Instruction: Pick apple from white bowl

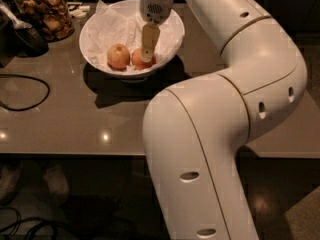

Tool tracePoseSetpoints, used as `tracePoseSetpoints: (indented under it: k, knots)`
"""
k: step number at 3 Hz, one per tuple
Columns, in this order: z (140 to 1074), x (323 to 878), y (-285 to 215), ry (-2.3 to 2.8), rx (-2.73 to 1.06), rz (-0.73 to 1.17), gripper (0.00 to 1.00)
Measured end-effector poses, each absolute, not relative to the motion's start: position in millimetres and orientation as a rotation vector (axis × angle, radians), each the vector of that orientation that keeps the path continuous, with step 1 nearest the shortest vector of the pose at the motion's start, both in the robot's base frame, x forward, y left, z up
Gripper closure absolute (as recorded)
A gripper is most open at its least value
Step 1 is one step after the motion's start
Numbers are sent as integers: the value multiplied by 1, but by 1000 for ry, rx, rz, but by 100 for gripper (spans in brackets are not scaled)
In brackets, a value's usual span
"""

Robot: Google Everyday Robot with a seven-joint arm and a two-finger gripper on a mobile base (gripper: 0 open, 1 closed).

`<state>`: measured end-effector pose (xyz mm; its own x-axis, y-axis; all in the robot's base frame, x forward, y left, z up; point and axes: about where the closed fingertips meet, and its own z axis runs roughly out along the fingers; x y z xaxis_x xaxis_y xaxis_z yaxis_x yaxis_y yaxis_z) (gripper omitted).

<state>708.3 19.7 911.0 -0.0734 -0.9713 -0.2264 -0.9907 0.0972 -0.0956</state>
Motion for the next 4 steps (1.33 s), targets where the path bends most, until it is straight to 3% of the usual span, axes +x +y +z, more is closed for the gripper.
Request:
tracePoseSetpoints:
  k: [4]
  knots:
    - [897, 709, 24, 2159, -2009, 120, 31]
